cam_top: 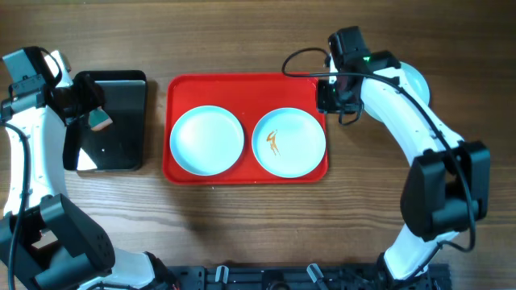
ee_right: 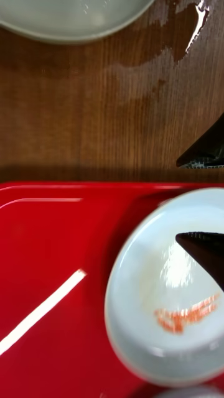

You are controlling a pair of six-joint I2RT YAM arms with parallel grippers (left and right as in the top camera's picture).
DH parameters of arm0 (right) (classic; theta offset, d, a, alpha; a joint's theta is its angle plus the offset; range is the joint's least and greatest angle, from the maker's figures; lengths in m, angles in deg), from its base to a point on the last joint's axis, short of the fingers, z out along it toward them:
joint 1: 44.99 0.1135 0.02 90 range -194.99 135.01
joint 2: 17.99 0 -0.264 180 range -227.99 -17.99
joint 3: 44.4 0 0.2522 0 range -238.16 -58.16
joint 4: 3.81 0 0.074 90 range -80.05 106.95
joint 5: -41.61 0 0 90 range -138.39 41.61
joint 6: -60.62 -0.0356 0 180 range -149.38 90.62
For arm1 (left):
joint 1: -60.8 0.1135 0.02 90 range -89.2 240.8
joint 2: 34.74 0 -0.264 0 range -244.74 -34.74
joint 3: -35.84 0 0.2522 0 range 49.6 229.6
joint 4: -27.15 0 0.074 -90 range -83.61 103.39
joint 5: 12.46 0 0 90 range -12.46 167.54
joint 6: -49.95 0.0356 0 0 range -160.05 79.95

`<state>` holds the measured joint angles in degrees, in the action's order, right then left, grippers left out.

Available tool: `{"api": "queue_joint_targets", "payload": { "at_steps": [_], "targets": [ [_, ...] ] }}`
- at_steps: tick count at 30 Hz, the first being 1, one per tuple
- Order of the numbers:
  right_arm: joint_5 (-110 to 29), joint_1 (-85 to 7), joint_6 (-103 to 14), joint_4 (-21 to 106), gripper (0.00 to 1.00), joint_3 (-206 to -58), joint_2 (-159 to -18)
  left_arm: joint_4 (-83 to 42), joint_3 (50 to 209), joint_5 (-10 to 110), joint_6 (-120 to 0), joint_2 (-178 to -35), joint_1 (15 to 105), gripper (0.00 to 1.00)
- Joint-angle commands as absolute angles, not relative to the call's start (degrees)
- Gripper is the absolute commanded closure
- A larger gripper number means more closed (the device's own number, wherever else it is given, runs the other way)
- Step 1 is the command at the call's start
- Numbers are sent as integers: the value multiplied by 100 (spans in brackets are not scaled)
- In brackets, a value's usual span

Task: Clean dirty plates on tray and stack at the side
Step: 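Grasp the rim of the sauce-stained right plate with the right gripper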

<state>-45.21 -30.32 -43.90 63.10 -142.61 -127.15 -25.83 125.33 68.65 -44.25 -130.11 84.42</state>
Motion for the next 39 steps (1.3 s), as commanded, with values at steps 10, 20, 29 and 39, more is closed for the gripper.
{"api": "queue_joint_targets", "payload": {
  "at_steps": [10, 20, 29, 39],
  "targets": [
    [-3389, -3034, -3127, 6008, 66, -13618, -13167, -2583, 12537, 6883, -4506, -13081, 8433, 40],
    [-3339, -3019, -3103, 5836, 67, -13338, -13235, -2623, 12537, 6883, -4504, -13081, 8433, 39],
    [-2700, -2995, -3107, 5497, 72, -13347, -13285, -2618, 12537, 6883, -4506, -13081, 8433, 39],
    [-2370, -2938, -3155, 5687, 78, -13920, -13063, -2623, 12537, 6883, -4504, -13081, 8433, 39]
  ]
}}
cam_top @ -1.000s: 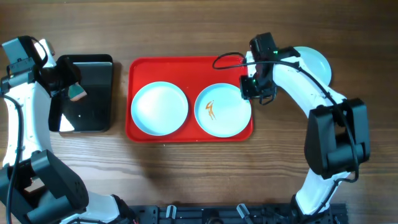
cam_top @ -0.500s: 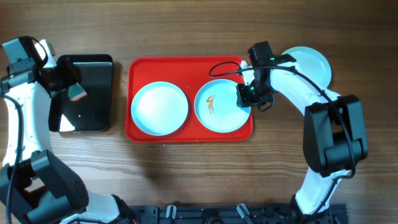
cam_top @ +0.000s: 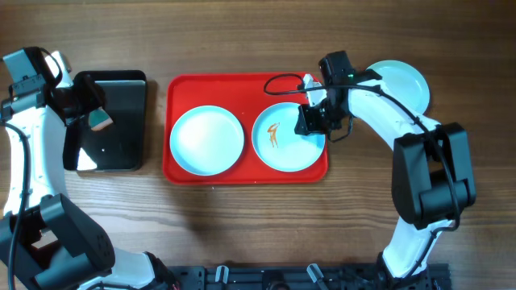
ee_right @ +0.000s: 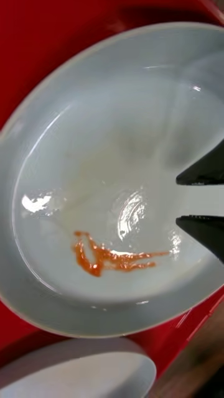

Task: Clean dirty plates on tray and stack at the side
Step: 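Grasp the rim of the sauce-stained right plate with the right gripper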

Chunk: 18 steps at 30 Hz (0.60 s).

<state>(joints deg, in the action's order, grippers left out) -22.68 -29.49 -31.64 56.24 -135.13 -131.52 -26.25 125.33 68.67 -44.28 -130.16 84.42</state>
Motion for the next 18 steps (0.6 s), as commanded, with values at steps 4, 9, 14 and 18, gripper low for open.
{"api": "queue_joint_targets", "payload": {
  "at_steps": [4, 9, 14, 18],
  "targets": [
    [-3913, -2944, -3697, 6021, 67, -14228, -12971, -2627, 12537, 6883, -4504, -13081, 8433, 39],
    [-4462, -2949, -3743, 6150, 66, -14178, -13039, -2625, 12537, 6883, -4504, -13081, 8433, 39],
    [-4265, -2947, -3680, 6091, 68, -13941, -13226, -2623, 12537, 6881, -4506, -13081, 8433, 39],
    [-4093, -2947, -3665, 5991, 72, -13902, -13393, -2627, 12537, 6878, -4506, -13084, 8433, 40]
  ]
}}
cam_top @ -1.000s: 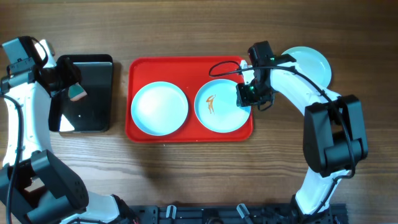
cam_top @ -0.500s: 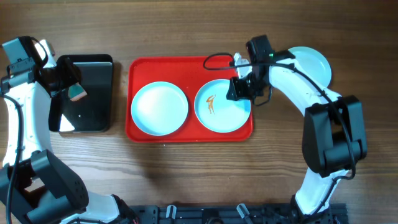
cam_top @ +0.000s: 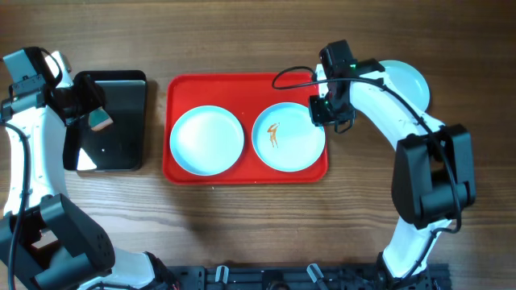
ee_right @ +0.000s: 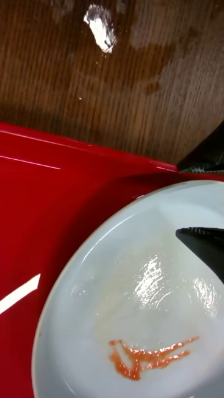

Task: Clean dirty plates on tray and stack at the side
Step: 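Grasp the rim of the sauce-stained right plate with the right gripper, then grasp the sponge in the black tray with the left gripper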

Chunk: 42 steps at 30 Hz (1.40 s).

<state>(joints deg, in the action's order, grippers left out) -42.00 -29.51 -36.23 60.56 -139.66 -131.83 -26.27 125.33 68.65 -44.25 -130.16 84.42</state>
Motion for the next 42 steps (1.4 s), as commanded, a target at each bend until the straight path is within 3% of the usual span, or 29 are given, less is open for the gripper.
{"api": "queue_joint_targets", "payload": {
  "at_steps": [1, 7, 14, 16, 19, 22, 25, 33, 42],
  "targets": [
    [-4093, -2947, -3665, 5991, 72, -13902, -13436, -2629, 12537, 6878, -4506, -13084, 8433, 40],
    [-4086, -2947, -3667, 5993, 73, -13902, -13775, -2625, 12537, 6795, -4506, -13084, 8433, 40],
    [-3127, -2947, -3617, 5827, 85, -13904, -13838, -2625, 12537, 6795, -4506, -13084, 8433, 40],
    [-3028, -2940, -3831, 5735, 95, -13904, -13838, -2625, 12537, 6795, -4506, -13084, 8433, 40],
    [-3037, -2883, -4148, 5608, 95, -13904, -13843, -2625, 12537, 6795, -4504, -13099, 8433, 49],
    [-3035, -2756, -4167, 5468, 96, -13904, -13845, -2601, 12537, 6797, -4504, -13199, 8433, 50],
    [-3072, -2590, -4242, 5423, 96, -13904, -13845, -2513, 12537, 6821, -4504, -13414, 8433, 39],
    [-3190, -2415, -4316, 5416, 96, -13904, -13845, -2146, 12537, 7320, -4502, -14065, 8433, 25],
    [-3186, -2415, -4401, 5438, 96, -13904, -13845, -1574, 12537, 7506, -4500, -14393, 8433, 26]
  ]
}}
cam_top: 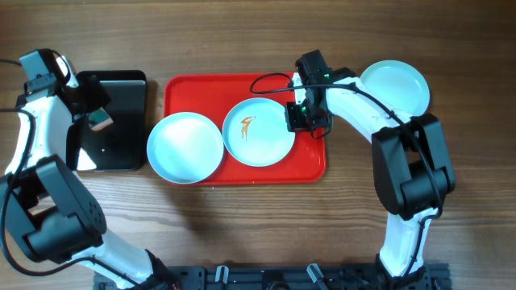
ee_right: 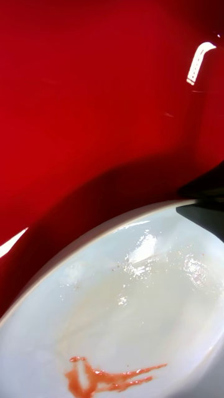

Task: Clean dirty plates on tray and stack at the side
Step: 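Grasp the sponge in the black tray with the left gripper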

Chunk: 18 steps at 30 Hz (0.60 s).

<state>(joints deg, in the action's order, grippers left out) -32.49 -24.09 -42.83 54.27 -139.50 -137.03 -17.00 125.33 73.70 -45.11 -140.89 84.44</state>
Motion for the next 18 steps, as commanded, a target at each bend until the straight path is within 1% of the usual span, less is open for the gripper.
{"api": "queue_joint_targets", "payload": {
  "at_steps": [1, 10, 12, 13, 14, 15, 17, 18],
  "targets": [
    [-3186, -2415, -4401, 5444, 96, -13904, -13845, -1504, 12537, 7508, -4500, -14520, 8433, 25],
    [-3186, -2415, -4401, 5552, 96, -13904, -13845, -918, 12537, 7508, -4500, -15206, 8433, 26],
    [-3186, -2415, -4403, 5565, 96, -13904, -13845, -850, 12537, 7510, -4500, -15278, 8435, 29],
    [-3188, -2415, -4432, 5565, 96, -13904, -13845, -839, 12537, 7508, -4500, -15285, 8435, 33],
    [-3188, -2415, -4447, 5562, 96, -13904, -13845, -839, 12537, 7508, -4500, -15285, 8433, 43],
    [-3188, -2415, -4447, 5562, 96, -13904, -13845, -841, 12537, 7506, -4500, -15285, 8433, 54],
    [-3188, -2415, -4443, 5565, 96, -13904, -13845, -892, 12537, 7506, -4502, -15282, 8433, 80],
    [-3188, -2415, -4445, 5567, 96, -13904, -13845, -931, 12537, 7503, -4504, -15269, 8433, 90]
  ]
}}
